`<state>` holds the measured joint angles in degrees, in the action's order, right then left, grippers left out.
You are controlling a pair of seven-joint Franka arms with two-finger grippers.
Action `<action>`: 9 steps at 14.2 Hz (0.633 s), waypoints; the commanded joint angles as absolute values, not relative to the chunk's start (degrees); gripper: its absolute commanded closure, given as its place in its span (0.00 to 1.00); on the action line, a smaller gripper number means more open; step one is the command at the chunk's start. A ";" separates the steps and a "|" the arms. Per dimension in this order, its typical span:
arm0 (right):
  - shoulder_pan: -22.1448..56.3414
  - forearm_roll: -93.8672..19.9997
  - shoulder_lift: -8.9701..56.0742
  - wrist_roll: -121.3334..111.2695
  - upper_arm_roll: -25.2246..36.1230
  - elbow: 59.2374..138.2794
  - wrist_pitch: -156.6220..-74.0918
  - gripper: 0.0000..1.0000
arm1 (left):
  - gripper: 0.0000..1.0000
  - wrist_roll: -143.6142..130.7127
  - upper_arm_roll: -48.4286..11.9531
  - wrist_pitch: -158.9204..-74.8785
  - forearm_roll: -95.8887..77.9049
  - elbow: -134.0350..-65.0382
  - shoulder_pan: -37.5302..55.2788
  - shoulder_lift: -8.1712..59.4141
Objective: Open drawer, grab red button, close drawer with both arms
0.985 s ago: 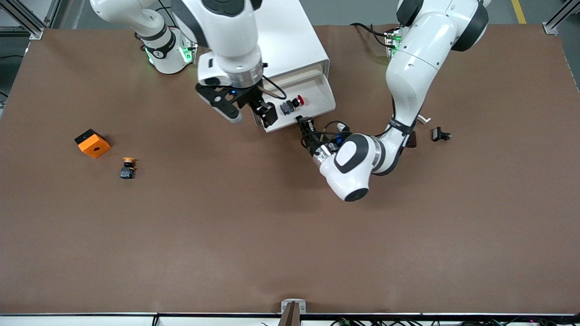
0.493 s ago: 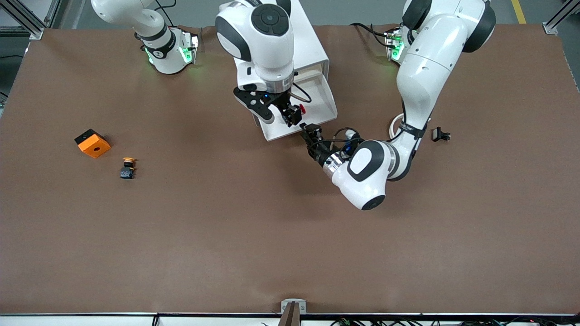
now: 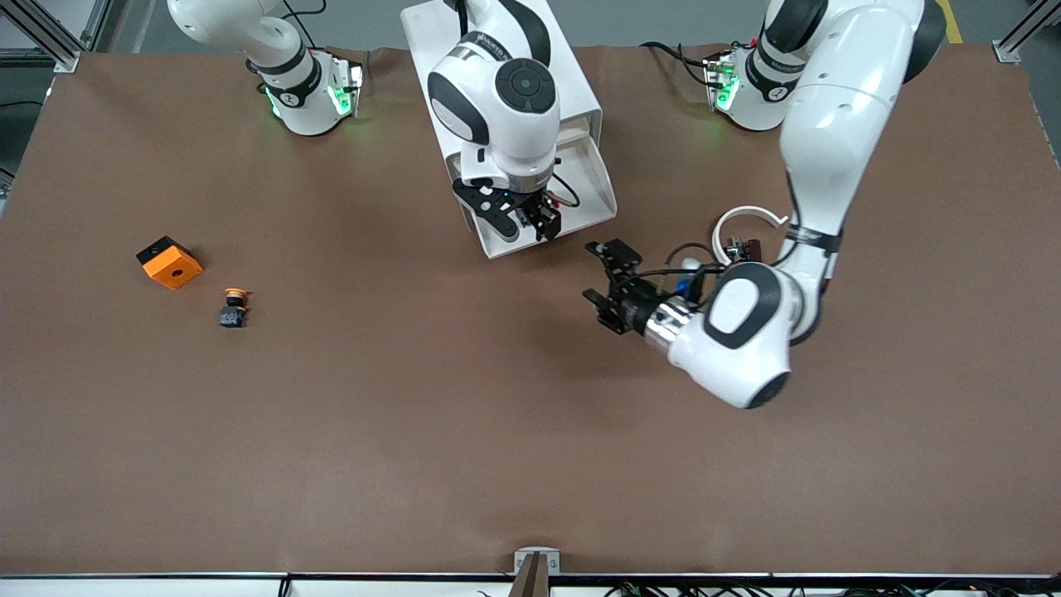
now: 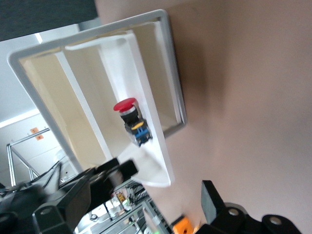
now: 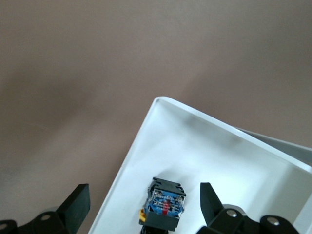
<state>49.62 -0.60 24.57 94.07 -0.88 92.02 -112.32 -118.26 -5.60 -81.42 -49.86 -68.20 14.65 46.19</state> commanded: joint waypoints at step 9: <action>51.24 -4.48 25.40 94.66 -0.62 95.80 -116.71 0.00 | 0.00 -94.69 -5.54 -84.87 -32.27 -68.73 9.50 38.76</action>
<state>50.55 -2.84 24.87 94.07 -0.93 95.71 -115.45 -99.28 -5.83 -81.73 -34.99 -67.99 9.59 40.30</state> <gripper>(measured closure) 0.000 0.000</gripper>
